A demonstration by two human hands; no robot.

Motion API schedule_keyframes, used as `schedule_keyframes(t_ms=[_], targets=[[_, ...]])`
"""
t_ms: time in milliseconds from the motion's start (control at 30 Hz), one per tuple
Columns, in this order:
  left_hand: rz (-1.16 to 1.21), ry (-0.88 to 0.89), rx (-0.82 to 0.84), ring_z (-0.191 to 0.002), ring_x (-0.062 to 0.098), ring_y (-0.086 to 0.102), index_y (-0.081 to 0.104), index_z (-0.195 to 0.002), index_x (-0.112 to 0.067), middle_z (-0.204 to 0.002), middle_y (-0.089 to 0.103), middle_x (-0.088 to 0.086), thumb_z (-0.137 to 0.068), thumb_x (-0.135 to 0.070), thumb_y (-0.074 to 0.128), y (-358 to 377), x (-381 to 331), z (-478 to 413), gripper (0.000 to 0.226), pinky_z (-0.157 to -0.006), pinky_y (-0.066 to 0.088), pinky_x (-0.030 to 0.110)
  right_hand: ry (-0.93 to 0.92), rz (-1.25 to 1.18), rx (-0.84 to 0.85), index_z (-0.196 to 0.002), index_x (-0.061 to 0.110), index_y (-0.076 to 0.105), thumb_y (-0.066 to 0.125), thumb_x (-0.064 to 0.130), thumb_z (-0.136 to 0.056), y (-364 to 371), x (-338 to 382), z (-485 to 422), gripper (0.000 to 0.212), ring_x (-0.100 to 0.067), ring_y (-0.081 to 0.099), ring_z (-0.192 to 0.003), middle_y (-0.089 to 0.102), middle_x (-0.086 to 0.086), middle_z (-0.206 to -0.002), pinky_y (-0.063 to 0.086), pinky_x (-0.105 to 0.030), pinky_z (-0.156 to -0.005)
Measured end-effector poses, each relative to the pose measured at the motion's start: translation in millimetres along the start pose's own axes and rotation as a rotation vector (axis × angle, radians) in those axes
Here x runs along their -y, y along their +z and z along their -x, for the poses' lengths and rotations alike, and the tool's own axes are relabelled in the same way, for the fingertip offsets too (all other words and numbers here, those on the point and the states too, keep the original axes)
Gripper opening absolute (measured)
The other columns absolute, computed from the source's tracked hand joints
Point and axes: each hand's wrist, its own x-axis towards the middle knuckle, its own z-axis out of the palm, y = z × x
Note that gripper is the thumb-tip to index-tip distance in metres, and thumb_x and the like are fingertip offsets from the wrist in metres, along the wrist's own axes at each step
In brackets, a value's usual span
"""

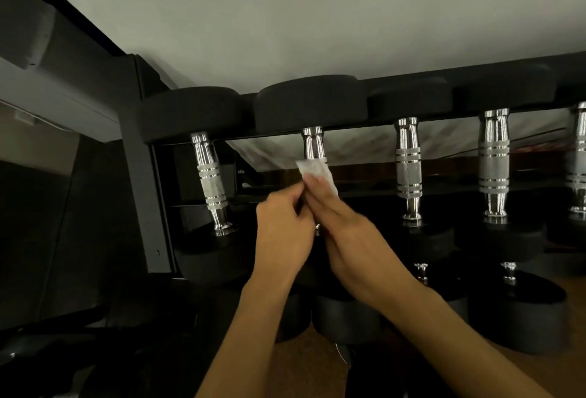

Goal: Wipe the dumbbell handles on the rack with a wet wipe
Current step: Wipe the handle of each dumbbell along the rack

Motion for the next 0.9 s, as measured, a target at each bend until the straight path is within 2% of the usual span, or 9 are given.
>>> schedule_keyframes(t_ms=[67, 133, 267, 433, 600, 667, 733, 833, 900], targets=[[-0.06, -0.045, 0.072, -0.072, 0.014, 0.067, 0.07, -0.084, -0.008, -0.074, 0.071, 0.005, -0.085, 0.003, 0.052, -1.0, 11.0, 5.7, 0.022, -0.06, 0.047, 0.014, -0.048, 0.195, 0.053, -0.151, 0.012, 0.03, 0.04, 0.009, -0.096, 1.2, -9.6, 8.5, 0.056, -0.012, 0.018, -0.148, 0.019, 0.001, -0.161, 0.029, -0.032, -0.118], [0.05, -0.109, 0.104, -0.083, 0.015, 0.07, 0.073, -0.093, -0.013, -0.083, 0.075, 0.003, -0.085, 0.005, 0.051, -1.8, 13.3, 8.2, 0.03, -0.073, 0.054, 0.022, -0.082, 0.35, 0.087, -0.149, 0.01, 0.034, 0.03, 0.024, -0.1, -3.1, -12.2, 4.5, 0.051, -0.014, 0.015, -0.149, 0.026, -0.004, -0.159, 0.025, -0.039, -0.12], [0.535, -0.186, 0.02, -0.112, 0.01, 0.064, 0.067, -0.119, -0.015, -0.113, 0.072, 0.0, -0.087, 0.013, 0.043, -0.2, -3.9, 0.4, 0.049, -0.099, 0.048, 0.031, -0.151, 0.401, 0.108, -0.154, 0.01, 0.017, 0.031, 0.025, -0.102, -15.6, -9.3, -21.6, 0.056, -0.009, -0.003, -0.15, 0.006, 0.0, -0.164, 0.008, -0.031, -0.122], [0.844, -0.165, -0.12, -0.118, 0.007, 0.06, 0.057, -0.13, -0.003, -0.122, 0.066, 0.002, -0.089, 0.016, 0.039, 2.4, -25.3, -9.6, 0.048, -0.102, 0.047, 0.024, -0.086, 0.319, -0.006, -0.154, 0.01, 0.012, 0.043, 0.01, -0.098, -19.3, 1.6, -43.8, 0.064, -0.008, -0.004, -0.149, 0.001, 0.0, -0.164, 0.01, -0.023, -0.12], [0.559, -0.166, -0.029, -0.116, 0.002, 0.059, 0.059, -0.13, -0.013, -0.122, 0.067, -0.003, -0.088, 0.013, 0.043, 3.8, -6.1, 6.8, 0.052, -0.1, 0.045, 0.018, -0.076, 0.221, 0.046, -0.155, 0.015, 0.009, 0.043, 0.005, -0.097, -5.7, -1.5, -2.5, 0.068, -0.006, 0.001, -0.149, -0.005, 0.007, -0.163, 0.023, -0.018, -0.116], [0.335, -0.142, 0.052, -0.101, -0.003, 0.064, 0.064, -0.123, -0.027, -0.105, 0.072, -0.009, -0.088, 0.008, 0.047, -0.3, 1.4, 17.2, 0.052, -0.085, 0.047, 0.01, -0.071, 0.209, 0.067, -0.155, 0.017, 0.013, 0.043, 0.01, -0.1, -2.3, -4.8, 12.1, 0.062, -0.004, 0.007, -0.149, -0.002, 0.011, -0.163, 0.018, -0.012, -0.114], [0.168, -0.094, 0.107, -0.089, 0.003, 0.067, 0.067, -0.113, -0.035, -0.093, 0.073, -0.005, -0.088, 0.004, 0.05, -2.9, 1.6, 23.7, 0.049, -0.076, 0.05, 0.01, -0.045, 0.173, 0.073, -0.154, 0.02, 0.016, 0.042, 0.018, -0.103, -3.5, -6.0, 16.1, 0.057, -0.001, 0.008, -0.148, 0.001, 0.015, -0.162, 0.009, -0.006, -0.113], [0.277, -0.105, 0.087, -0.096, 0.014, 0.069, 0.07, -0.103, -0.036, -0.096, 0.074, 0.001, -0.088, 0.002, 0.052, -4.0, -2.0, 16.7, 0.044, -0.087, 0.053, 0.024, -0.026, 0.087, 0.096, -0.155, 0.023, 0.013, 0.042, 0.02, -0.102, -7.6, -4.1, 8.1, 0.06, 0.003, 0.005, -0.147, -0.002, 0.018, -0.162, 0.012, -0.009, -0.115], [0.414, -0.112, 0.036, -0.108, 0.008, 0.065, 0.068, -0.116, -0.028, -0.11, 0.072, -0.003, -0.088, 0.005, 0.05, -1.0, -6.9, 11.0, 0.047, -0.096, 0.049, 0.026, -0.033, 0.036, 0.086, -0.155, 0.021, 0.009, 0.043, 0.016, -0.102, -9.0, -1.7, -2.9, 0.063, 0.002, 0.003, -0.147, -0.004, 0.015, -0.162, 0.014, -0.012, -0.116]])
